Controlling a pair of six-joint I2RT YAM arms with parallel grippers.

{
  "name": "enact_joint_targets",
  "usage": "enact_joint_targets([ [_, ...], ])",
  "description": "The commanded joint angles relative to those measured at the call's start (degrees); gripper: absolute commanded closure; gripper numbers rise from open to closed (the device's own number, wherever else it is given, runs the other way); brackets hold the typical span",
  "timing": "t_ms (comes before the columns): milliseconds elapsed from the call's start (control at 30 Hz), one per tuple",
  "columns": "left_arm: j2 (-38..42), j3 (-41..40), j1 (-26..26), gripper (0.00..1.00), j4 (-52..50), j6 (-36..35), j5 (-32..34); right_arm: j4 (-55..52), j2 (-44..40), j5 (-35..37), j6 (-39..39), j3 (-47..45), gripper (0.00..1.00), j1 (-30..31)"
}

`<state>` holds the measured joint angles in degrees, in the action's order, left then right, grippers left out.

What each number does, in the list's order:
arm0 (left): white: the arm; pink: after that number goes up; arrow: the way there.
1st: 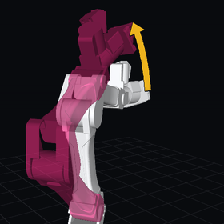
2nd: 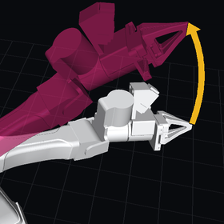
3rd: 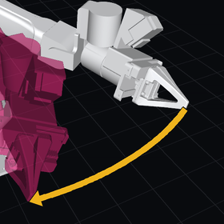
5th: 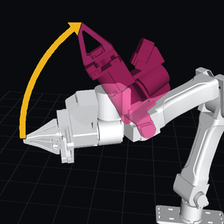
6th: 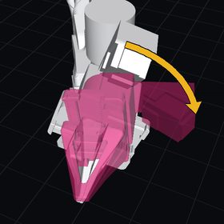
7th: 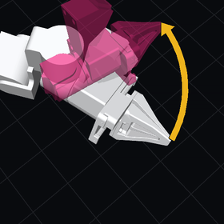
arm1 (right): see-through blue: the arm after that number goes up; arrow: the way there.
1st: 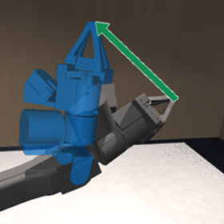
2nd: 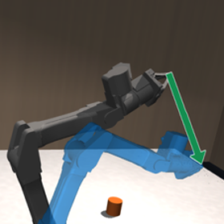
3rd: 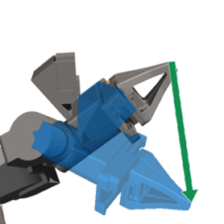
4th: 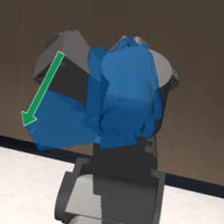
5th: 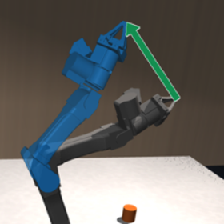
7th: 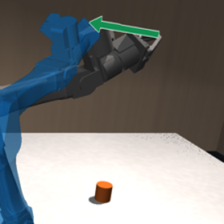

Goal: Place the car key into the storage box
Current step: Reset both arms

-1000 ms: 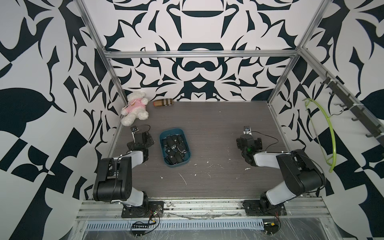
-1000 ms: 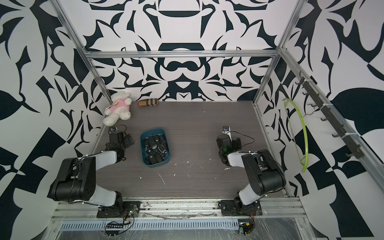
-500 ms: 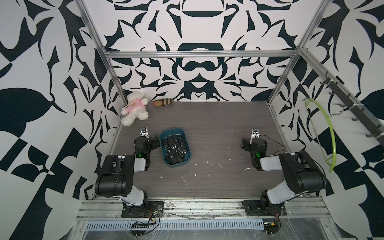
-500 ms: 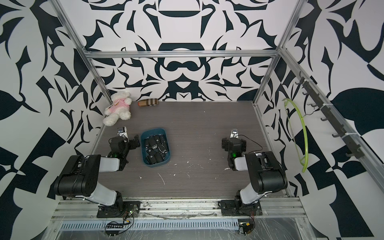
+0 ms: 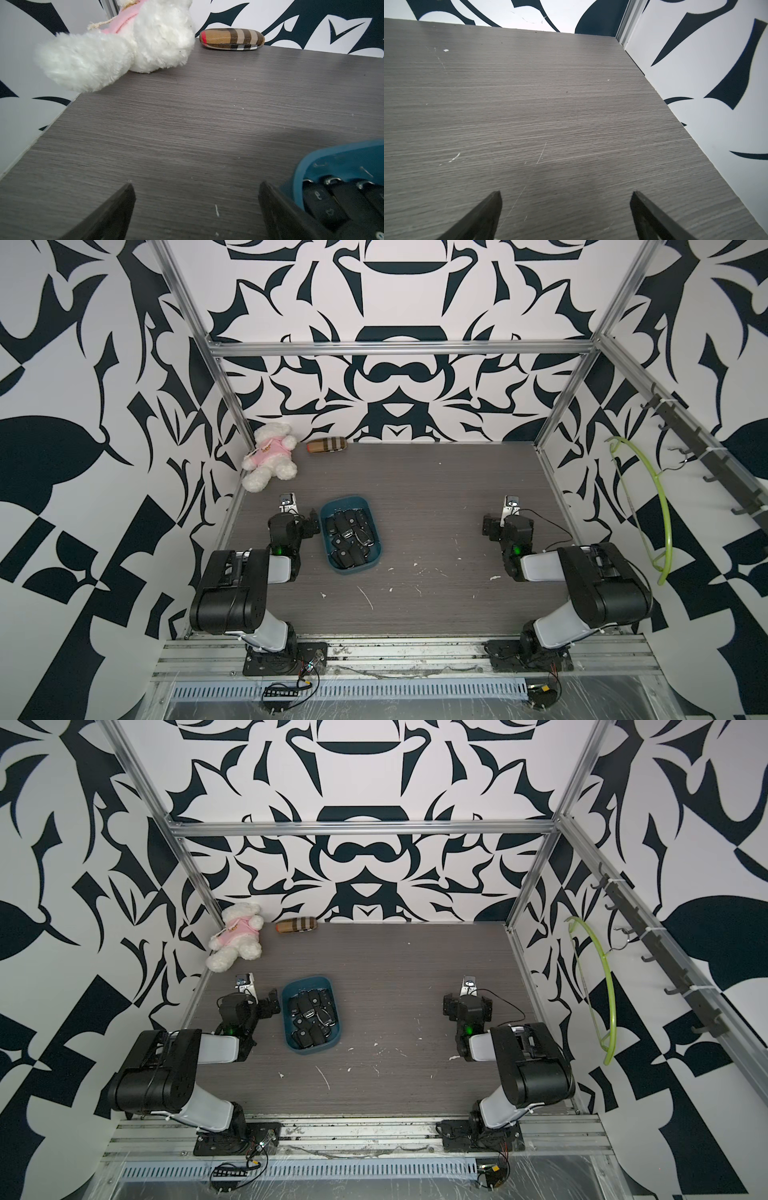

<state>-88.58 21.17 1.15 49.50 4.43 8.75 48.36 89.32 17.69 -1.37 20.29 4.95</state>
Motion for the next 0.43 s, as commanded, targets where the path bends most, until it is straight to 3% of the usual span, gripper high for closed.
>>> enact_joint_targets([
  [0,0.17,0.55,0.35,0.01,0.60,-0.69,-0.87,2.62,-0.59,-0.12,-0.83,0.18,0.01,-0.07],
  [400,0.32,0.54,0.35,0.01,0.60,-0.82,-0.93,2.61,-0.64,-0.12,-0.83,0.18,0.01,-0.12],
])
